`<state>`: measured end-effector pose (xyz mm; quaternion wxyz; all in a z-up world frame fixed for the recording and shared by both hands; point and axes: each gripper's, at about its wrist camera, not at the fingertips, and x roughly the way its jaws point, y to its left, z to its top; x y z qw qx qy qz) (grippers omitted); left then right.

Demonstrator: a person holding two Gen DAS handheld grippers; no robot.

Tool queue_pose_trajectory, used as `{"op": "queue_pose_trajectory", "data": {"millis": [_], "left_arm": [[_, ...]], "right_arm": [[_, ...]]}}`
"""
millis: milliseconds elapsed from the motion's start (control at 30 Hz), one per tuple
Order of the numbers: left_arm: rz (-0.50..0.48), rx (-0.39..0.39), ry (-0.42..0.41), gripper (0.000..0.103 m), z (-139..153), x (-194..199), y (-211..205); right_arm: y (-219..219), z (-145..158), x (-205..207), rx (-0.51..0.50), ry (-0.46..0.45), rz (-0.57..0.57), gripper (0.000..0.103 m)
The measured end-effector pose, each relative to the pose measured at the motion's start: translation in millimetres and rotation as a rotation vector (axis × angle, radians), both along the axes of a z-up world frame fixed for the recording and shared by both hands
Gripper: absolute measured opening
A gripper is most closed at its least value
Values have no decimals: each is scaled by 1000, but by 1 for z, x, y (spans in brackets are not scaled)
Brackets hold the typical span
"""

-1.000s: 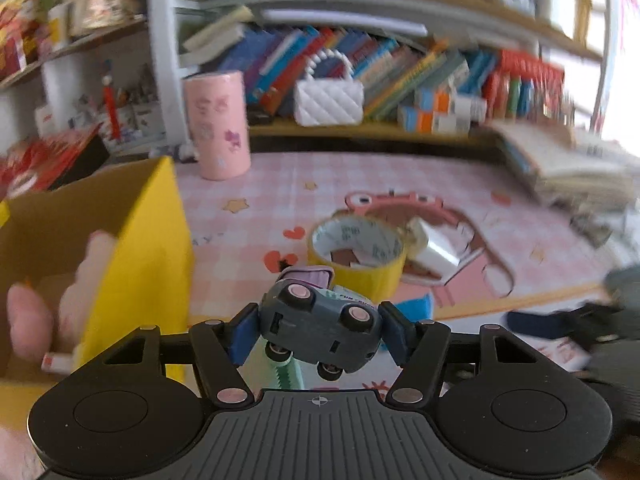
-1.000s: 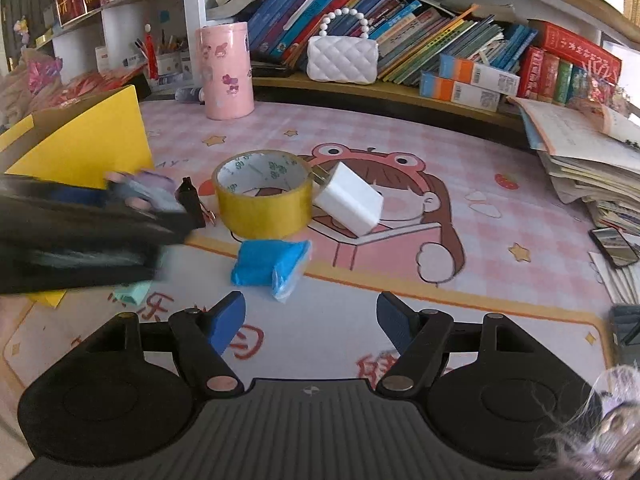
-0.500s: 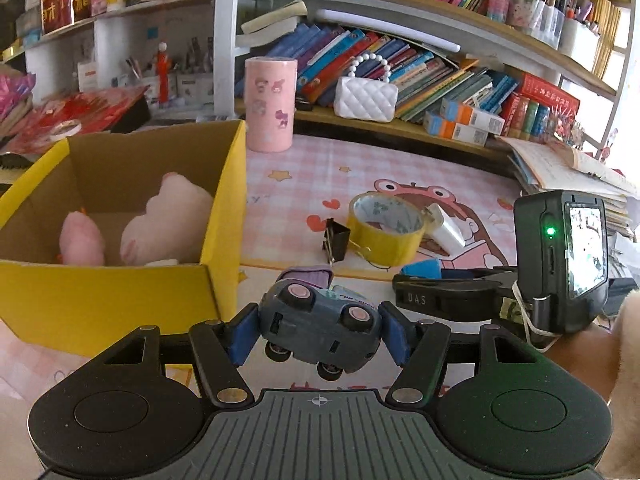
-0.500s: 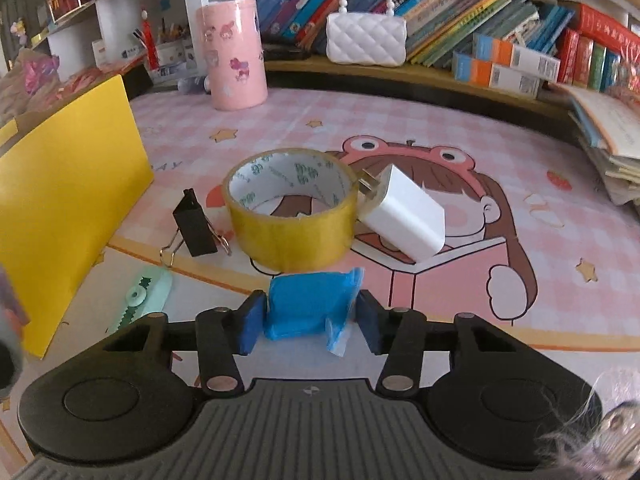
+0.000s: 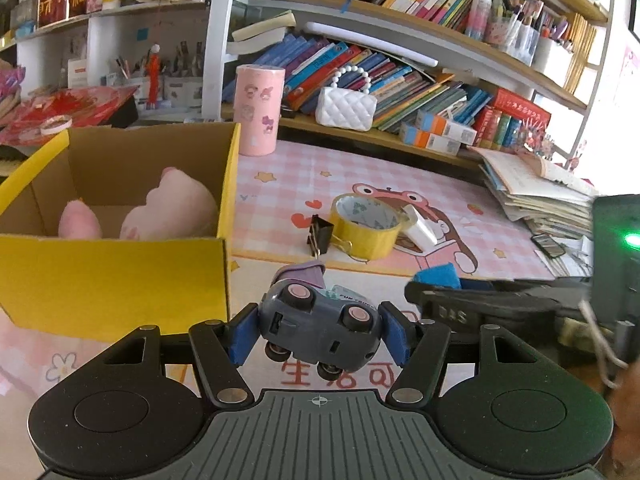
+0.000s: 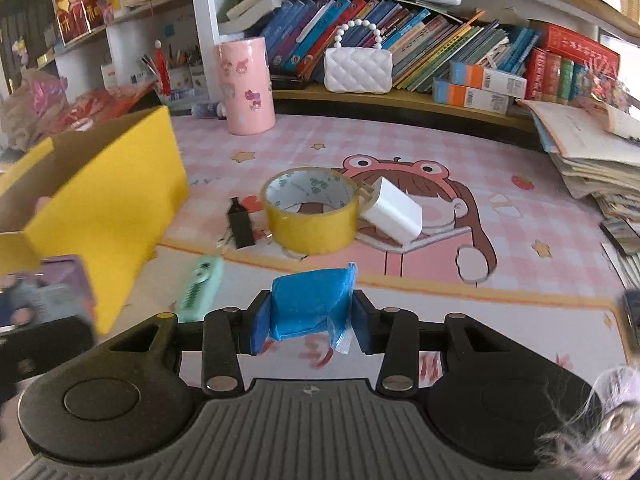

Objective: Organize objects
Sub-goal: 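Carry the grey car and blue block over the yellow box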

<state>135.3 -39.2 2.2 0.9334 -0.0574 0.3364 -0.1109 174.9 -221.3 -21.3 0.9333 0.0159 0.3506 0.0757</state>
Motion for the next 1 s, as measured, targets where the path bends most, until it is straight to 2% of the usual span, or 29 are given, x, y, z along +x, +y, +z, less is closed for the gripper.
{"op": "queue_pose_trajectory", "data": {"millis": [233, 1000], "left_arm": [[8, -26, 21, 64, -7, -17, 22], [151, -44, 27, 64, -7, -106, 132]], "right_arm": [[31, 3, -47, -14, 26, 50, 39], [147, 6, -128, -39, 37, 225, 39]]}}
